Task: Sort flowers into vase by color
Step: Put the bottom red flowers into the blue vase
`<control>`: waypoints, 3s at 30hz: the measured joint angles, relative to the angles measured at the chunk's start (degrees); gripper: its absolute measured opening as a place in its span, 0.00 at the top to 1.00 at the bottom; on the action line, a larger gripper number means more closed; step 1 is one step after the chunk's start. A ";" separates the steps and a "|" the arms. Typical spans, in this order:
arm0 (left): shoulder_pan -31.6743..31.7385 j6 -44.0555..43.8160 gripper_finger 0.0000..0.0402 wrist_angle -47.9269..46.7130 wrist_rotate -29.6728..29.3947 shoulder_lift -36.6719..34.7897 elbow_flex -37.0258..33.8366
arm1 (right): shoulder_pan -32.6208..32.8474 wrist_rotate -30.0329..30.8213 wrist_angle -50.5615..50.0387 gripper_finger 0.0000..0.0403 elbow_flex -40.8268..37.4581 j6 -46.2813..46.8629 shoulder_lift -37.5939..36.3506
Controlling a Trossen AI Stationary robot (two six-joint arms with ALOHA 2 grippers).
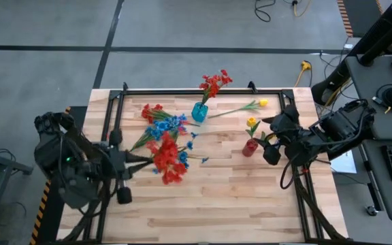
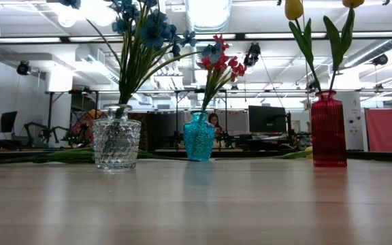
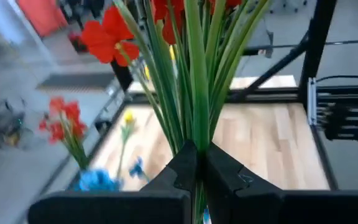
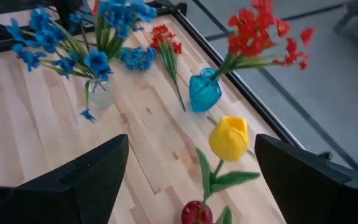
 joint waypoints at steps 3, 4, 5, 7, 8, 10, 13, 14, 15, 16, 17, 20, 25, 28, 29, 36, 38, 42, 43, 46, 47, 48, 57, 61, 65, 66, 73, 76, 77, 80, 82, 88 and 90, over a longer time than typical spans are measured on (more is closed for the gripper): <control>3.05 14.30 1.00 9.58 7.92 -0.08 -0.25 | 0.00 1.18 2.73 0.15 -0.09 -4.03 0.02; 4.41 19.85 1.00 14.32 13.12 -0.11 -0.74 | 0.00 1.89 3.28 0.15 -0.09 -5.26 0.01; 5.77 24.94 1.00 18.67 18.73 -0.11 -1.24 | 0.00 2.74 3.51 0.15 -0.02 -6.34 0.01; 8.79 32.85 1.00 24.38 28.32 -0.09 -1.90 | 0.00 4.47 4.09 0.15 0.32 -8.20 0.02; 10.32 35.57 1.00 25.73 31.38 -0.09 -2.07 | 0.00 5.13 4.56 0.15 0.37 -9.31 -0.01; 13.51 38.66 1.00 26.80 33.88 -0.11 -2.08 | 0.00 6.47 5.37 0.15 0.37 -11.14 -0.09; 18.72 41.04 1.00 27.67 36.35 -0.13 -2.13 | 0.00 7.88 8.34 0.15 0.37 -16.12 -0.07; 20.57 41.99 1.00 27.70 38.80 -0.13 -2.22 | 0.00 7.89 10.09 0.15 0.37 -18.25 -0.07; 22.42 42.83 1.00 27.86 41.51 -0.13 -2.34 | 0.00 7.90 12.22 0.15 0.37 -20.52 -0.07; 24.13 43.72 1.00 28.16 44.57 -0.13 -2.41 | 0.00 7.90 14.66 0.15 0.37 -22.82 -0.07; 25.72 44.44 1.00 28.41 47.39 -0.13 -2.43 | 0.00 7.83 17.40 0.15 0.37 -25.36 -0.07; 29.91 46.74 1.00 29.82 53.42 -0.13 -2.47 | -0.02 6.01 26.09 0.15 0.37 -33.97 -0.07; 35.59 49.89 1.00 31.93 61.44 -0.13 -2.63 | -0.85 -1.67 39.12 0.15 0.33 -46.13 0.34; 38.40 51.08 1.00 33.63 65.23 -0.13 -3.00 | -1.86 -3.79 44.98 0.15 0.31 -51.84 1.40; 39.26 51.24 1.00 34.10 66.30 -0.15 -3.28 | -2.33 -3.78 46.72 0.15 0.31 -53.89 2.02; 46.13 52.28 1.00 37.78 72.06 -0.69 -8.34 | -5.80 -9.83 54.77 0.15 0.36 -61.54 5.41; 48.37 52.51 1.00 38.93 74.45 -1.43 -9.96 | -7.14 -10.79 55.71 0.15 0.86 -62.59 6.24; 53.10 52.83 1.00 40.81 78.98 -3.56 -13.62 | -10.45 -11.48 55.81 0.15 2.69 -64.04 8.14; 54.27 53.48 1.00 40.79 79.49 -4.25 -14.41 | -11.47 -12.16 55.78 0.15 3.25 -64.47 8.67; 58.21 55.75 1.00 40.67 80.54 -6.52 -15.62 | -14.98 -15.49 55.85 0.15 5.22 -65.32 10.44; 59.83 55.93 1.00 40.71 82.58 -7.28 -15.70 | -16.32 -16.68 55.83 0.15 6.06 -65.94 11.14; 61.52 56.02 1.00 40.81 85.36 -7.98 -15.73 | -17.67 -17.63 55.84 0.15 6.86 -66.59 11.84; 71.50 52.05 1.00 44.88 98.97 -10.75 -22.88 | -27.02 -33.42 53.66 0.15 12.47 -65.97 17.98; 71.78 51.39 1.00 49.92 99.05 -12.30 -27.54 | -28.20 -33.76 54.79 0.15 14.43 -65.86 20.30; 71.78 50.45 1.00 53.43 99.12 -12.65 -30.20 | -28.84 -33.26 56.25 0.15 16.35 -64.24 21.63; 71.80 50.07 1.00 54.58 99.06 -12.78 -30.76 | -29.01 -33.10 56.26 0.15 16.60 -63.76 21.70; 71.98 48.59 1.00 58.93 90.17 -13.97 -31.20 | -29.46 -24.41 55.98 0.15 16.52 -66.47 21.46; 72.04 48.58 1.00 59.95 88.83 -14.16 -31.11 | -30.42 -26.75 57.75 0.15 16.52 -68.06 21.46; 72.02 48.69 1.00 60.08 88.85 -14.07 -31.11 | -30.77 -28.00 58.55 0.15 16.52 -68.65 21.48; 71.94 48.80 1.00 60.13 89.02 -12.86 -31.11 | -31.86 -30.89 60.12 0.15 16.52 -69.48 21.60; 72.01 48.82 1.00 61.05 88.83 -11.73 -31.19 | -32.72 -32.14 60.83 0.16 16.50 -69.67 21.64; 72.36 48.84 1.00 64.27 88.83 -9.49 -31.21 | -36.25 -37.67 60.76 0.22 16.41 -68.89 21.64; 72.60 48.83 1.00 64.31 88.80 -9.40 -31.21 | -37.15 -38.25 60.68 0.26 16.39 -68.38 21.70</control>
